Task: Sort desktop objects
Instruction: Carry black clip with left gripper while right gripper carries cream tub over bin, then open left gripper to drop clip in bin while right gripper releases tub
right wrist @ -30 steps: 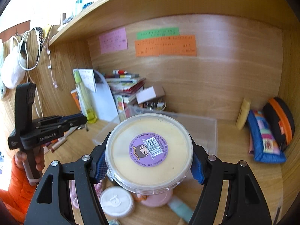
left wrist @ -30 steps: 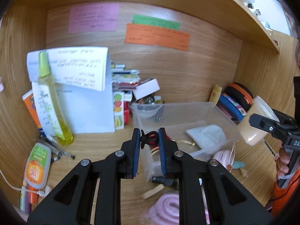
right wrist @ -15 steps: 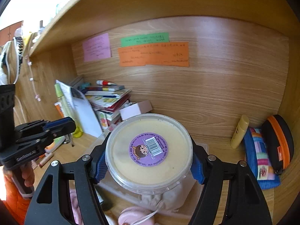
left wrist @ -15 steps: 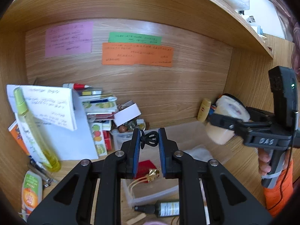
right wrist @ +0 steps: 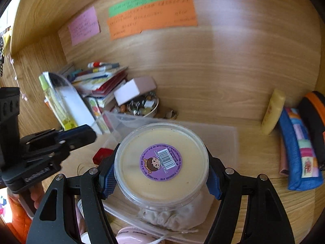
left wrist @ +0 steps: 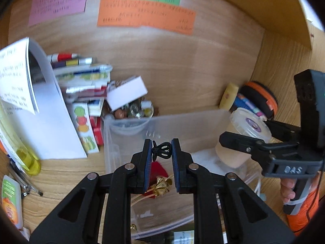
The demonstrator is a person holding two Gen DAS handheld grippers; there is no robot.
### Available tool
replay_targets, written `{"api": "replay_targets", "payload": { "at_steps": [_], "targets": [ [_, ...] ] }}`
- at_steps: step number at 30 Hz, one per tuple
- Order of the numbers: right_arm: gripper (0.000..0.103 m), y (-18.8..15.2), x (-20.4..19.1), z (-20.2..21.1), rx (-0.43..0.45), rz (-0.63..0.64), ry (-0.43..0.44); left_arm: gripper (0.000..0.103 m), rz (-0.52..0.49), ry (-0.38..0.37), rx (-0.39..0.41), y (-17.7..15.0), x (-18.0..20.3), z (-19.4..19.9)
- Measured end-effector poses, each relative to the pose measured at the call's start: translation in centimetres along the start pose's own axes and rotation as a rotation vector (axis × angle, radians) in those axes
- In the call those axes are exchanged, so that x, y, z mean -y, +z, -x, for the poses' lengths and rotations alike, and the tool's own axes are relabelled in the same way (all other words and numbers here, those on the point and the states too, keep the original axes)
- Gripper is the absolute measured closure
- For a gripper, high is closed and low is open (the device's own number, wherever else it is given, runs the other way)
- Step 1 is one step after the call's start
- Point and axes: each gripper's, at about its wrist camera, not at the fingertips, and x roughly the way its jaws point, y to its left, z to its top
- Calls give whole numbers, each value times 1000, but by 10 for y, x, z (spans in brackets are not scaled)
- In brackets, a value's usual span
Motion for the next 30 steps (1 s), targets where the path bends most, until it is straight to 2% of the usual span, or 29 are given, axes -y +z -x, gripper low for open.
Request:
{"api": "replay_targets", "payload": {
  "at_steps": [6,11,18,24,26,28,30],
  "targets": [
    [36,-11,-21,-16,-41,70,-12,85,-5,10,-41,-7,-1,-7],
    [36,-18,-22,-28,-65,78,-61,85,-9,14,-60,-7,-1,-11],
    [35,-20,-23,-32,-78,88,-71,85,-14,5,-103,-10,0,-19],
    [35,-23,-26,-36,-90,107,-83,85,-20,15,-104,-13,2,-20],
    [35,-23,-28,-37,-88,118,-92,82,-19,17,-105,-13,1,-20],
    [35,-24,-30,-37,-86,130,-102,72,-20,20,-106,-13,1,-20],
    [35,-25,-32,-37,-88,141,-107,71,-30,34,-98,-13,2,-19]
  ]
}}
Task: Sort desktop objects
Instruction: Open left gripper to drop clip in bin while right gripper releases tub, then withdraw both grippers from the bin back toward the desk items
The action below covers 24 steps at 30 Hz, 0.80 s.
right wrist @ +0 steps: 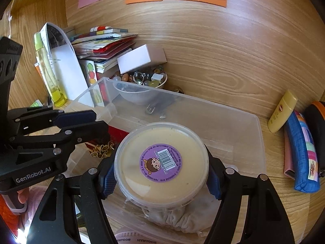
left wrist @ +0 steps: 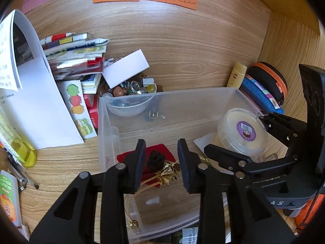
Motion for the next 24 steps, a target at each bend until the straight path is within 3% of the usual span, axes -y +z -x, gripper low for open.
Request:
{"api": "replay_targets", "payload": {
  "at_steps": [3,7,15,22,24],
  "targets": [
    [35,0,-2,1,6,11,-8,70,-6,5,6,0,0,1],
    [33,1,0,3,2,9,-9,59,3,16,17,1,-3,3],
    [18,4,7,11,16,-18,10,41,14,36,67,3,-7,14],
    [10,9,13,28,62,-25,11,12,20,48,111,6,-8,25],
    [4,10,16,38,98,-30,-3,10,24,32,126,7,-8,29]
  ]
}}
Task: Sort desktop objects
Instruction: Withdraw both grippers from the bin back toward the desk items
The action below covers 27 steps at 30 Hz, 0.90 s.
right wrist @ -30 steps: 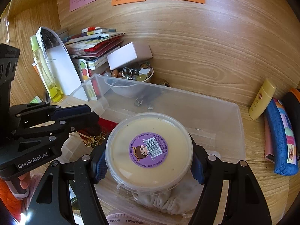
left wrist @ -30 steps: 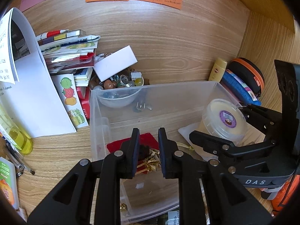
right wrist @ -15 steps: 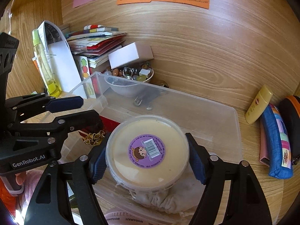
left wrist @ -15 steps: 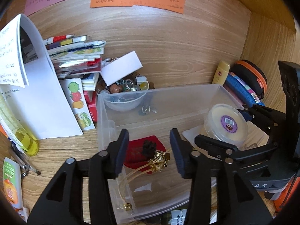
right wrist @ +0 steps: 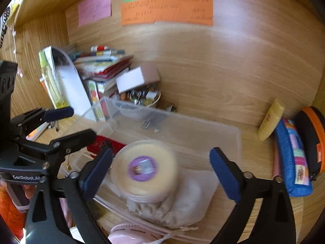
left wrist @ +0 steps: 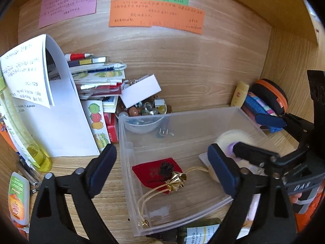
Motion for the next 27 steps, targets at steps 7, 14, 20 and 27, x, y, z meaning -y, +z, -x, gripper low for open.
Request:
{"api": "replay_targets", "payload": {
  "at_steps": [7,14,20,27],
  "targets": [
    [3,7,15,33,66,-51,-37,7,-10,-37,49,3,3,15],
    [1,-10,22,67,93,-67,-101,6,-37,-36,72,-2,11,33],
    [1,-35,30,89,90,-76,-140,3,-64,-5,88,-20,12,58],
    [1,-66,34,98,53,-103,-139,3,-63,41,64,-44,1,82]
  ]
}}
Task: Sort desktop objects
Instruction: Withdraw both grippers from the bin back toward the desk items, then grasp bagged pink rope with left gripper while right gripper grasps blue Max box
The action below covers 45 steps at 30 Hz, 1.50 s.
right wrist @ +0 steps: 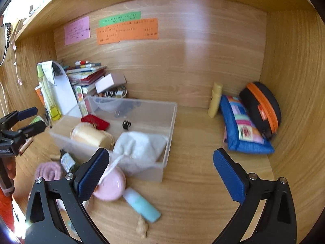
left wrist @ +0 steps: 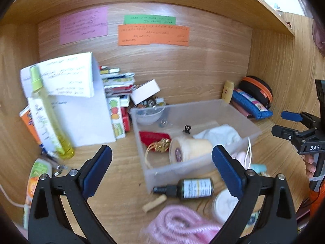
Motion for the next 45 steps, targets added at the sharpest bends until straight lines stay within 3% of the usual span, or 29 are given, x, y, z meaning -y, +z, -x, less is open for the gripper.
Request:
{"api": "replay_targets", "payload": {
  "at_steps": [8,12,21,27,33,37,45],
  "targets": [
    [1,-45,-6,7,-64,-35,3,3,81,50,-79,-32,-10,11],
    [1,-66,-14,11,-100,-35,18,3,130,34,-121,-50,0,7],
    [1,-92,-31,16,-147,10,66,3,53,33,-225,-78,34,-6],
    [1,-104,-33,22,-161,16,93,2,103,13,-280,-97,23,-2],
    [1,-113,-34,25,-180,5,123,2,154,75,-302,-108,0,13],
    [1,-120,-40,25,-198,8,150,2,201,66,-312,-111,-8,18],
    [1,-128,-48,19,-219,3,179,2,151,53,-312,-103,12,5]
  ]
}}
